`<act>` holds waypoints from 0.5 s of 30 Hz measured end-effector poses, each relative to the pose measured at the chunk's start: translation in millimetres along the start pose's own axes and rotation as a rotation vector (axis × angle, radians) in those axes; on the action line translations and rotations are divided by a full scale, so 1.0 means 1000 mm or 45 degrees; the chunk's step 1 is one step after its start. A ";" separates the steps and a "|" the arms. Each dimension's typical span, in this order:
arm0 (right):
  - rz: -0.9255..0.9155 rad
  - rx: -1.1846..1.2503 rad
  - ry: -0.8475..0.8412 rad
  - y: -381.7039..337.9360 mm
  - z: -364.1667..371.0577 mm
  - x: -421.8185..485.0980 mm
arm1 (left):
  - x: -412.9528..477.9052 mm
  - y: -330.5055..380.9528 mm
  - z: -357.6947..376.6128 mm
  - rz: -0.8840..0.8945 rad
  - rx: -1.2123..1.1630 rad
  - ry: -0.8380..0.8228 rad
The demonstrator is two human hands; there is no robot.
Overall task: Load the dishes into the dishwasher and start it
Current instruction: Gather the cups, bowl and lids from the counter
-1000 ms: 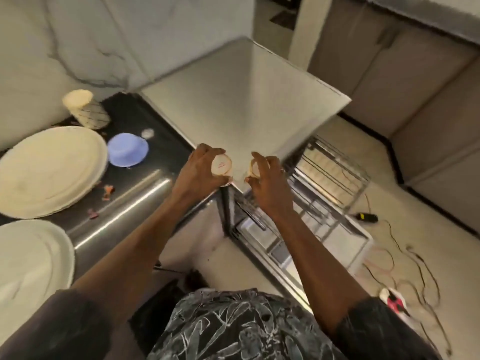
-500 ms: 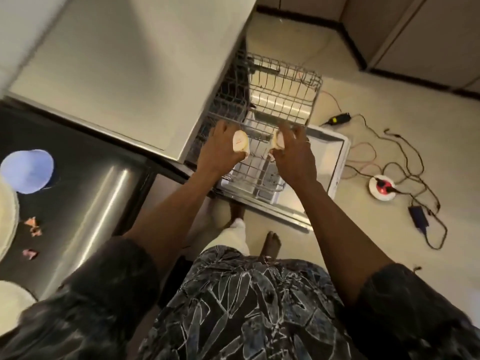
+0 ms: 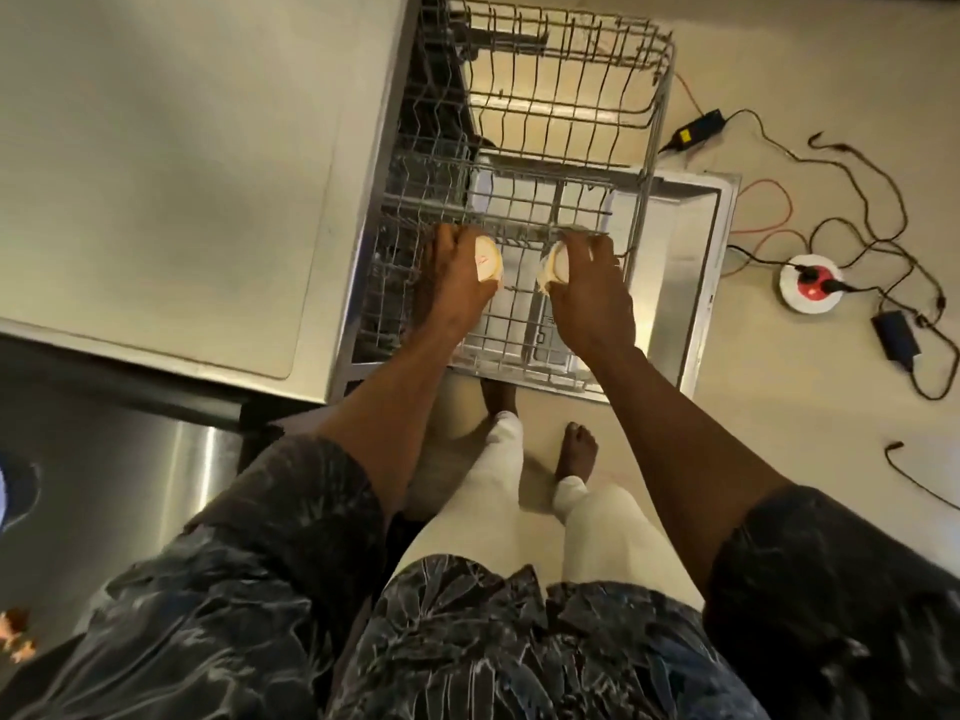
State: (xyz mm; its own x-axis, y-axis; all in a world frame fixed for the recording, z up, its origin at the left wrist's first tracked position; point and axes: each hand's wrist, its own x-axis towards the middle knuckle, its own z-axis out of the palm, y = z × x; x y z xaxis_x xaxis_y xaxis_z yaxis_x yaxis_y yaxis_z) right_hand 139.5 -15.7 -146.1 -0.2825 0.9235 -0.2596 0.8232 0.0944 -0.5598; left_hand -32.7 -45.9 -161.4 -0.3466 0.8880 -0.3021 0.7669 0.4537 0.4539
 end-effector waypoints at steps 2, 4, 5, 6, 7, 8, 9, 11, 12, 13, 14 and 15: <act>0.029 0.006 0.005 -0.003 0.013 0.017 | 0.016 -0.004 0.009 0.014 0.111 0.012; 0.052 0.028 -0.012 -0.003 0.025 0.031 | 0.031 -0.008 0.019 0.001 0.102 0.014; 0.047 0.044 -0.021 -0.003 0.031 0.035 | 0.036 -0.010 0.023 0.002 0.074 0.015; 0.046 0.056 -0.023 -0.002 0.037 0.041 | 0.042 -0.011 0.028 0.006 0.059 0.014; 0.056 0.066 -0.019 0.000 0.041 0.046 | 0.047 -0.012 0.031 0.011 0.053 0.004; 0.075 0.074 -0.010 0.001 0.046 0.050 | 0.052 -0.012 0.035 0.016 0.059 -0.007; 0.094 0.079 -0.005 0.002 0.050 0.053 | 0.055 -0.012 0.039 0.023 0.069 -0.010; 0.121 0.074 -0.014 0.003 0.057 0.056 | 0.058 -0.014 0.045 0.026 0.078 -0.005; 0.141 0.066 -0.028 0.004 0.061 0.057 | 0.060 -0.016 0.048 0.012 0.071 -0.007; 0.165 0.051 -0.043 0.005 0.064 0.058 | 0.062 -0.018 0.050 -0.003 0.075 -0.019; 0.191 0.028 -0.056 0.006 0.066 0.058 | 0.064 -0.021 0.052 -0.010 0.093 -0.032; 0.214 0.004 -0.065 0.006 0.068 0.058 | 0.065 -0.023 0.052 -0.006 0.126 -0.044</act>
State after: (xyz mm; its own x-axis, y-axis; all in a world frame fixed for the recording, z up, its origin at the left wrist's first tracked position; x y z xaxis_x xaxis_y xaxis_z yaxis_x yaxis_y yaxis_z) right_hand 94.4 13.3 -218.3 -0.1652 0.9062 -0.3893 0.8594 -0.0614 -0.5077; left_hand -44.1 -2.6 -235.1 -0.3328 0.8820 -0.3336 0.8156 0.4468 0.3677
